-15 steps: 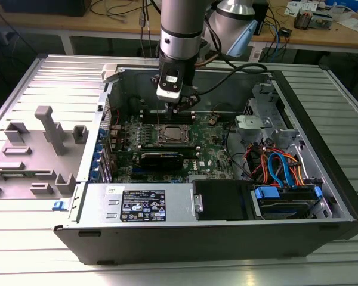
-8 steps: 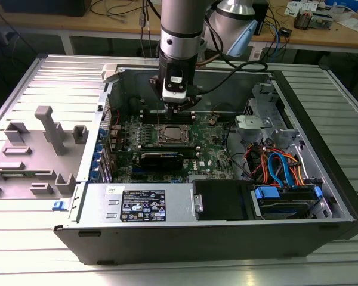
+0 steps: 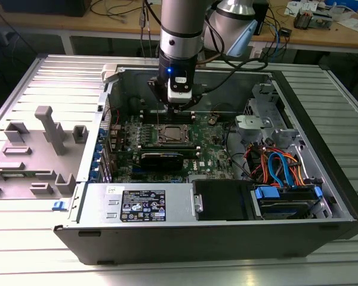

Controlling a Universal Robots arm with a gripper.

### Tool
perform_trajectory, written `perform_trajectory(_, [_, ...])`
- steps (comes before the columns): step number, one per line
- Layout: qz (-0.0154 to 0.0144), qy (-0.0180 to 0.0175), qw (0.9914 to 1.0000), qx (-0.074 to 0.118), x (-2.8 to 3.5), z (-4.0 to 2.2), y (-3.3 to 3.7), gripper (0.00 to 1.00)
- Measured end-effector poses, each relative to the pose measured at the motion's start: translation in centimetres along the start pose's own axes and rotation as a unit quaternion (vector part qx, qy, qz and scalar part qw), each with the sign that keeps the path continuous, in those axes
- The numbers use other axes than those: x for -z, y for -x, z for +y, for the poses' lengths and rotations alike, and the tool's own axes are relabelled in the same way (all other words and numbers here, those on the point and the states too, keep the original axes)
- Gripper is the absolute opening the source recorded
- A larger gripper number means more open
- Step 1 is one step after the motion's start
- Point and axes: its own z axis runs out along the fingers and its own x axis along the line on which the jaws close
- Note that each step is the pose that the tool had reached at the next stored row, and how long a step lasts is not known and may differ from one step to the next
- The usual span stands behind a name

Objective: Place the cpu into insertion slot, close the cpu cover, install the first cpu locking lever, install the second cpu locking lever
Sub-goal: 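Install the first cpu locking lever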

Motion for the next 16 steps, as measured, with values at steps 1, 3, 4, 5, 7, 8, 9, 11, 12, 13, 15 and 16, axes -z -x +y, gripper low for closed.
perform_trajectory(1, [0.0002,-0.0007,0.99991,0.013,0.0,0.0,0.0,0.11])
perform_trajectory(3, [0.0002,-0.001,0.99979,0.02,0.0,0.0,0.0,0.11])
perform_trajectory(4, [0.0003,-0.0011,0.99979,0.02,0.0,0.0,0.0,0.11])
perform_trajectory(5, [0.0003,-0.0012,0.99974,0.023,0.0,0.0,0.0,0.11])
perform_trajectory(7, [0.0003,-0.0013,0.99968,0.025,0.0,0.0,0.0,0.11])
perform_trajectory(8, [0.0003,-0.0013,0.99968,0.025,0.0,0.0,0.0,0.11])
perform_trajectory(9, [0.0003,-0.0013,0.99968,0.025,0.0,0.0,0.0,0.11])
perform_trajectory(11, [0.0003,-0.0013,0.99968,0.025,0.0,0.0,0.0,0.11])
perform_trajectory(12, [0.0003,-0.0013,0.99967,0.025,0.0,0.0,0.0,0.11])
perform_trajectory(13, [0.0003,-0.0013,0.99967,0.026,0.0,0.0,0.0,0.11])
perform_trajectory(15, [0.0003,-0.0013,0.99967,0.026,0.0,0.0,0.0,0.11])
perform_trajectory(16, [0.0003,-0.0013,0.99967,0.026,0.0,0.0,0.0,0.11])
